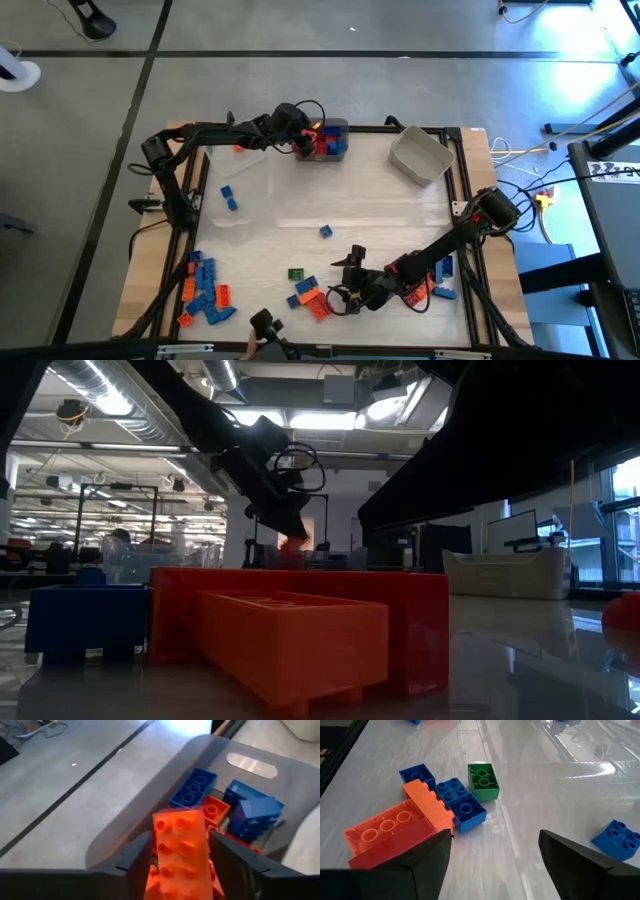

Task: Sort blocks by size

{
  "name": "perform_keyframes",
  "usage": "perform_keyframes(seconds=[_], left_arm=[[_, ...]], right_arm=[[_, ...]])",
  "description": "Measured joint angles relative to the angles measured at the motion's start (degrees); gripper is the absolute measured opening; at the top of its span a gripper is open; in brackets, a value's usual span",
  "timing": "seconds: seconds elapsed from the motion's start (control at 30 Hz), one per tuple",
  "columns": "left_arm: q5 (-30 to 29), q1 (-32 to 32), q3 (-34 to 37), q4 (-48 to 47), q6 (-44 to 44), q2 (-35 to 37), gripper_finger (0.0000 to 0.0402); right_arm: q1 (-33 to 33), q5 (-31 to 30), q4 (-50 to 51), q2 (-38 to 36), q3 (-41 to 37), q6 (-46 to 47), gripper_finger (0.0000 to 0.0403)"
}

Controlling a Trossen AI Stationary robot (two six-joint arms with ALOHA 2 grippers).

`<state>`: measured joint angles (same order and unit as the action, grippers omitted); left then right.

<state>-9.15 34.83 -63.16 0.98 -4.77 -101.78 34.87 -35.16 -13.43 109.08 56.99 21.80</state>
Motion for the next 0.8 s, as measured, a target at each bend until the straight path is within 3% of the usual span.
perform_keyframes(seconds=[0.17,0.37,0.53,0.8], left_arm=[[-0.2,0.1,0.0,-1.5,1.3,0.9,0.0224],[-0.2,-4.5,-0.3,-11.3,-0.5,8.2,0.0228],[1.0,-13.9,-0.3,-28.5,-0.9,15.9,0.0228],[4.1,-32.0,-0.2,-49.3,14.7,20.4,0.0228]], right_arm=[[0.0,0.0,0.0,0.0,0.0,0.0,0.0298],[0.0,0.0,0.0,0.0,0.0,0.0,0.0298],[0.0,0.0,0.0,0.0,0.0,0.0,0.0298],[0.0,0.1,-0.1,0.0,0.0,0.4,0.0298]])
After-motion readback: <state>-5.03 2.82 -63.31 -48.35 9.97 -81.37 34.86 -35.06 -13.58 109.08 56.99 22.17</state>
